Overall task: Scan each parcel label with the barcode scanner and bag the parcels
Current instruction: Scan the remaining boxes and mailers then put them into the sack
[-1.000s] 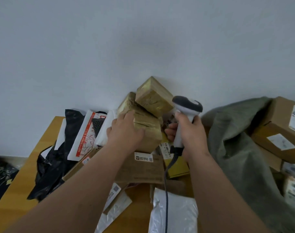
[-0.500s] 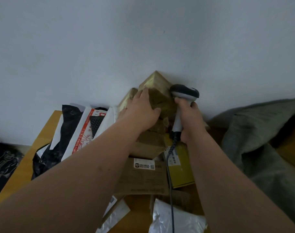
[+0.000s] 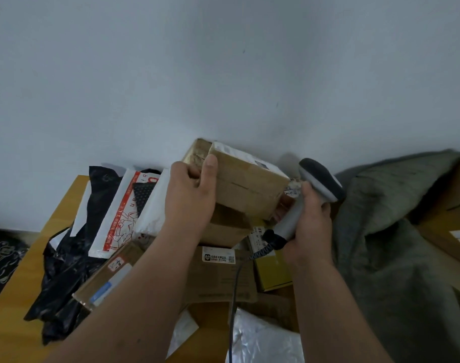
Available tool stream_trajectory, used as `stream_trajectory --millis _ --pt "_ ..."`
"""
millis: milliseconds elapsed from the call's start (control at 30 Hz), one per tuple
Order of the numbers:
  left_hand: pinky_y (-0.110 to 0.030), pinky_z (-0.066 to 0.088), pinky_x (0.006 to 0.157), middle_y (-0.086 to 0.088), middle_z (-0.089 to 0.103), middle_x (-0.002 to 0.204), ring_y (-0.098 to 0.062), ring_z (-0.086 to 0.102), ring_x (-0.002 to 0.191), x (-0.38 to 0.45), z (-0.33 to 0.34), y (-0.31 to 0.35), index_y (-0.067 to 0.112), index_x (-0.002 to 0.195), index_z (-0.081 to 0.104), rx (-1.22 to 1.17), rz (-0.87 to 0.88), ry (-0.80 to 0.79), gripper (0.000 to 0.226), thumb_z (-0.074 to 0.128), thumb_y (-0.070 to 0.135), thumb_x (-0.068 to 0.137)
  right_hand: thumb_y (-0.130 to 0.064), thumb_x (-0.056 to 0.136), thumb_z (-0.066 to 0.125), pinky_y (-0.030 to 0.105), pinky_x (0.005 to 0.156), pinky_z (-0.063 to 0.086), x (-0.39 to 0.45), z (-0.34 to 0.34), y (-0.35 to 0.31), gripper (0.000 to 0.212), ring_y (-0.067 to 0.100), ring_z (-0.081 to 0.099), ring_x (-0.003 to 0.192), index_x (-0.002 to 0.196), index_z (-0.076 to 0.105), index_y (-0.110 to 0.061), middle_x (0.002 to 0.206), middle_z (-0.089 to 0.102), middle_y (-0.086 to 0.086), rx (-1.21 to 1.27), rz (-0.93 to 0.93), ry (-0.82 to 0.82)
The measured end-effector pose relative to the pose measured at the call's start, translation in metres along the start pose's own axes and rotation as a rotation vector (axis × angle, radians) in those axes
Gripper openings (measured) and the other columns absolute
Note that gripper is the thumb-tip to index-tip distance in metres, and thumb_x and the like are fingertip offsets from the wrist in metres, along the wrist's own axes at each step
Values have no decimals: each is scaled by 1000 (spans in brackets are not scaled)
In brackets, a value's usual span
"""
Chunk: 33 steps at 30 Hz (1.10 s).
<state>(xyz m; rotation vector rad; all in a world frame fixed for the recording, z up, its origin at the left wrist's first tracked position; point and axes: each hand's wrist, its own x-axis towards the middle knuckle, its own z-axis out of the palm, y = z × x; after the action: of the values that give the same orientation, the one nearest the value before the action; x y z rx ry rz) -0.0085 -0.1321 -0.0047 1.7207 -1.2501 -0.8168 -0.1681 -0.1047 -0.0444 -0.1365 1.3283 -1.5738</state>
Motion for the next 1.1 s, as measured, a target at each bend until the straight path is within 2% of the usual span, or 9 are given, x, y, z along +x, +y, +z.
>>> stream_trajectory --millis 200,400,533,600,700,833,933,1000,1100 --pt "-24 38 60 9 51 88 0 48 76 -22 -13 3 18 103 47 -9 16 -19 60 35 72 80 -40 87 72 52 96 55 -24 -10 4 44 21 71 103 127 53 -37 113 72 -2 -74 -78 -59" --pt "-36 50 77 14 53 97 -7 54 93 -44 -31 -3 28 108 49 -72 -19 -100 38 52 60 88 -28 88 72 42 90 58 -57 -23 13 36 16 71 99 120 56 -37 113 72 -3 -126 -129 -122" --pt "-34 48 79 6 47 118 -14 52 104 -64 -41 0 34 117 45 -167 -45 -145 74 54 80 59 -14 88 72 34 77 59 -82 -29 22 45 14 74 92 124 55 -34 106 74 -6 -160 -172 -186" --pt "-38 53 83 4 43 124 -15 52 107 -70 -45 1 37 119 42 -208 -61 -131 83 65 81 53 -12 88 72 29 70 58 -93 -31 26 44 11 74 89 121 55 -35 100 75 -10 -206 -204 -224" --pt "-37 57 79 4 54 116 -13 59 102 -74 -54 -1 35 119 40 -279 -84 -133 71 78 60 65 -15 89 71 30 72 61 -108 -33 31 40 11 73 92 118 56 -38 100 74 -12 -227 -215 -232" --pt "-17 46 61 14 50 103 -4 58 87 -86 -70 -6 35 125 29 -297 -72 -184 68 79 39 78 -27 87 74 50 93 56 -120 -36 30 38 18 69 104 109 56 -53 108 72 -10 -219 -214 -138" --pt "-31 57 74 5 58 112 -13 65 95 -93 -79 -10 37 126 27 -339 -99 -226 74 81 41 74 -25 87 74 50 95 55 -128 -38 27 38 18 70 102 110 57 -49 106 73 -8 -203 -205 -156" --pt "-42 56 88 1 57 120 -19 62 107 -98 -84 -12 36 124 29 -349 -112 -228 75 82 45 71 -18 88 73 44 90 58 -136 -38 28 38 14 73 96 115 59 -40 101 76 -8 -184 -193 -203" --pt "-47 52 96 4 53 130 -20 57 117 -104 -91 -14 38 126 31 -308 -85 -241 77 81 47 69 -15 88 73 38 80 60 -148 -38 37 37 12 74 91 116 59 -34 98 77 -8 -201 -214 -205"
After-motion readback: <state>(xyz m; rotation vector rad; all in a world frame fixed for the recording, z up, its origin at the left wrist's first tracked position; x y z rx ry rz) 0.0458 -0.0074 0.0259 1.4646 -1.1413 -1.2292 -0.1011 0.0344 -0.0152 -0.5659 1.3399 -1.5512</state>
